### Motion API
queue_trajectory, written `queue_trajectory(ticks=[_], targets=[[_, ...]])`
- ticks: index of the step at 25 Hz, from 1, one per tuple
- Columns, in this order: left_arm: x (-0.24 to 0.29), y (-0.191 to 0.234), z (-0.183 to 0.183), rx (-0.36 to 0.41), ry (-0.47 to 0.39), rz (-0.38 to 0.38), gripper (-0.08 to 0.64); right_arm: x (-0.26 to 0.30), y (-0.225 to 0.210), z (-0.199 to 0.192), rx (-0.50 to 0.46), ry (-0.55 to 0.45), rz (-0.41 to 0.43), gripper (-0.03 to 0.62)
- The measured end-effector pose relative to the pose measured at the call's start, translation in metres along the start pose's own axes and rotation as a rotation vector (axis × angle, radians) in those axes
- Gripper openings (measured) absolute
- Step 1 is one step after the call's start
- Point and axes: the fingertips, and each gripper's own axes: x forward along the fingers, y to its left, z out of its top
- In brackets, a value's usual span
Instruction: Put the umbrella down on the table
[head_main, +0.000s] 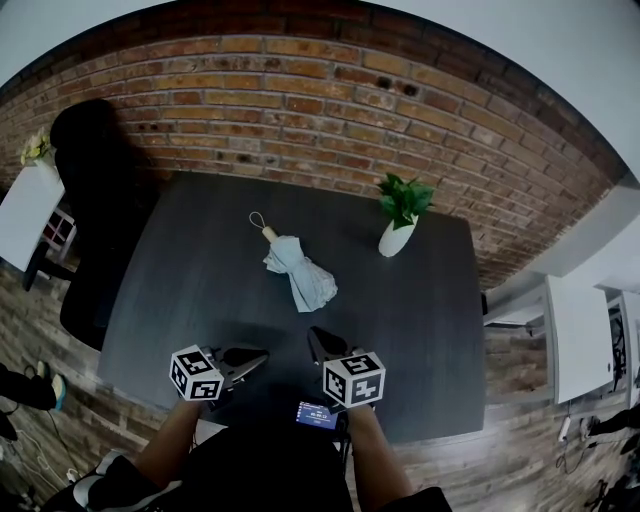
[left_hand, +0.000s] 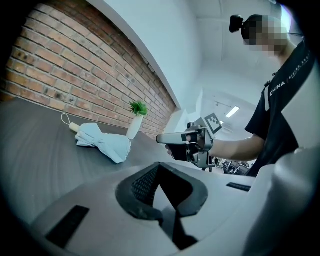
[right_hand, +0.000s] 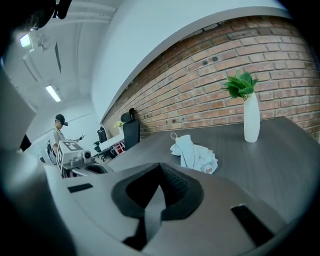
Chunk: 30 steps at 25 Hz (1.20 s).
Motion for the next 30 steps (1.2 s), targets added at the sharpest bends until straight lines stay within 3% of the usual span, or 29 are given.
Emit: queue_trajectory(ticks=[8,17,30], targets=[[0.0,-0.005,-0.002,0.063,0.051,-0.015,0.003,0.001,0.002,0.003,-0.011,-0.018,-0.037,0.008],[-0.002,-0.01,0.001,0.025,-0.002,-0.053,0.003,0.003,0.006,-0.005,-0.012,0.004,-0.042,0.008],[0.0,-0.007,0.0,0.019,-0.02,-0.041,0.003,0.001,0.003,-0.011,-0.006,0.013,-0.046,0.008]])
